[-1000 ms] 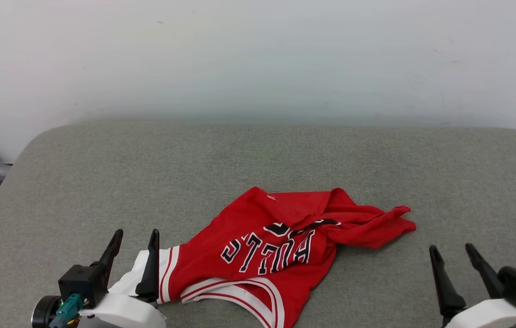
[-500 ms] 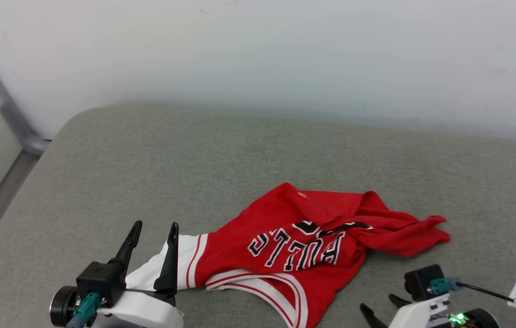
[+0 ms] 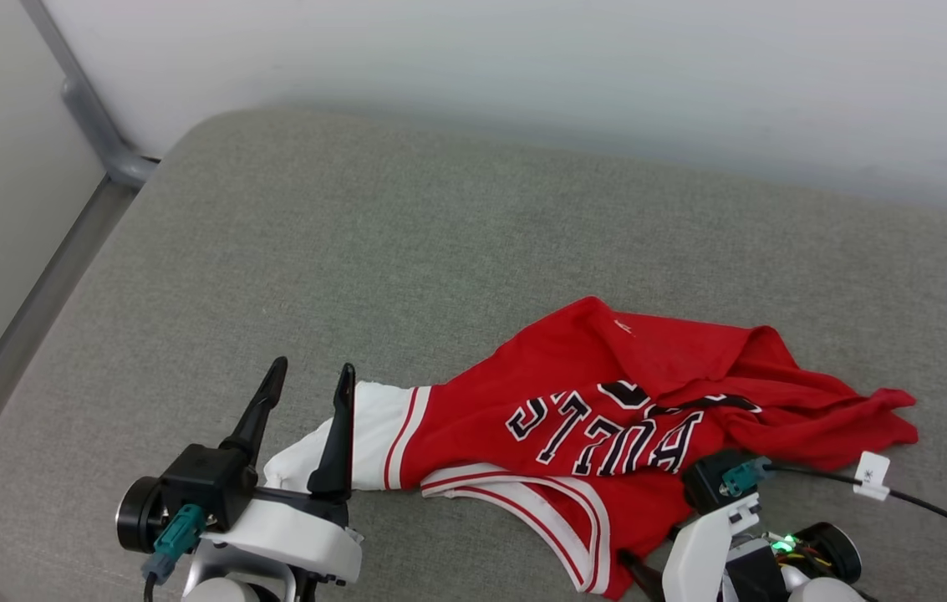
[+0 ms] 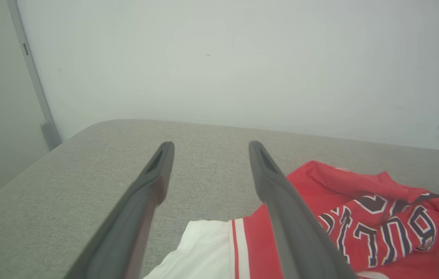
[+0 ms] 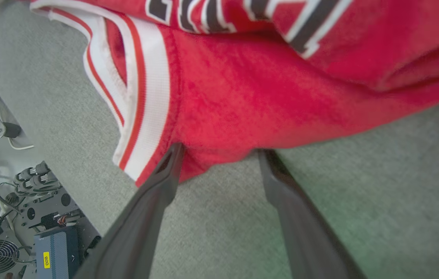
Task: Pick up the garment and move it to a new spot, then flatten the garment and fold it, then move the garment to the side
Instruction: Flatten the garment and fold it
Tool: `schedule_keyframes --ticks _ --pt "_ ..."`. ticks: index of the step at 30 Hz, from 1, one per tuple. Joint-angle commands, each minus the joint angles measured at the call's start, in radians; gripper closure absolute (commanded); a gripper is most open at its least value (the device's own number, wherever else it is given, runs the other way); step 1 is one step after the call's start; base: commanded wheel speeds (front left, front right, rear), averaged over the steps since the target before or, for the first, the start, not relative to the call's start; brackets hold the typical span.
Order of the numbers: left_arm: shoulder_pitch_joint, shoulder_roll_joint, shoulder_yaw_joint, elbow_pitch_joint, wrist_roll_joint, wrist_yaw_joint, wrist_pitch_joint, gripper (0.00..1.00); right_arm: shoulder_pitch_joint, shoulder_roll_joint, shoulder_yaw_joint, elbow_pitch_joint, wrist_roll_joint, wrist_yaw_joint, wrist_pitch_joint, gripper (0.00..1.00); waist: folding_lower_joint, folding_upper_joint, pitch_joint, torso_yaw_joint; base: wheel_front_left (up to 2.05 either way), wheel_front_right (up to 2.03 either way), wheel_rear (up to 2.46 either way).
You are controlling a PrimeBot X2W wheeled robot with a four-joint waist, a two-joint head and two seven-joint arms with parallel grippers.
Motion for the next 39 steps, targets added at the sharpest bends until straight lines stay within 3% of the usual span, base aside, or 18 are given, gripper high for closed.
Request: schedule_keyframes --ticks 1,3,4,5,6,12,19,28,33,39 --pt "-0.014 -0.011 0.009 0.005 0.009 -0.010 -0.002 0.00 -0.007 -0.005 0.016 0.044 0.000 0.000 0.020 0.00 0.0000 0.0000 0.017 0.010 0.00 0.00 0.00" --pt "-0.012 -0.028 0.015 0.011 0.018 -0.022 -0.002 0.00 -0.001 0.000 0.036 0.090 0.020 0.000 0.047 0.00 0.0000 0.0000 0.024 0.009 0.00 0.00 0.00" --pt "-0.012 -0.034 0.019 0.013 0.024 -0.027 -0.002 0.00 0.006 -0.001 0.050 0.116 0.032 0.000 0.072 0.64 0.0000 0.0000 0.027 0.009 0.00 0.00 0.00" --pt "-0.013 -0.042 0.022 0.017 0.027 -0.034 -0.002 0.00 0.013 -0.003 0.059 0.137 0.043 0.000 0.091 0.89 0.0000 0.0000 0.029 0.010 0.00 0.00 0.00" --pt "-0.013 -0.049 0.025 0.022 0.032 -0.040 -0.002 0.00 0.018 -0.001 0.066 0.153 0.059 0.000 0.107 1.00 0.0000 0.0000 0.031 0.010 0.00 0.00 0.00" --pt "-0.014 -0.078 0.051 0.044 0.057 -0.075 -0.002 0.00 -0.031 -0.013 0.069 0.133 0.077 -0.001 0.088 1.00 0.0000 0.0000 0.033 -0.007 0.00 0.00 0.00" --pt "0.020 -0.089 0.077 0.065 0.085 -0.092 -0.002 0.00 -0.053 -0.059 -0.014 -0.028 0.053 -0.001 0.034 1.00 0.0000 0.0000 -0.022 -0.055 0.00 0.00 0.00" --pt "0.068 -0.082 0.081 0.077 0.098 -0.104 -0.002 0.00 0.074 -0.107 -0.259 -0.282 -0.045 0.000 0.106 1.00 0.0000 0.0000 -0.098 -0.133 0.00 0.00 0.00" --pt "0.082 -0.074 0.076 0.076 0.097 -0.105 0.002 0.00 0.186 -0.070 -0.402 -0.417 -0.121 0.000 0.165 1.00 0.0000 0.0000 -0.115 -0.163 0.00 0.00 0.00" --pt "0.086 -0.066 0.070 0.071 0.092 -0.107 0.012 0.00 0.325 0.036 -0.413 -0.393 -0.119 0.000 0.191 1.00 0.0000 0.0000 -0.110 -0.185 0.00 0.00 0.00"
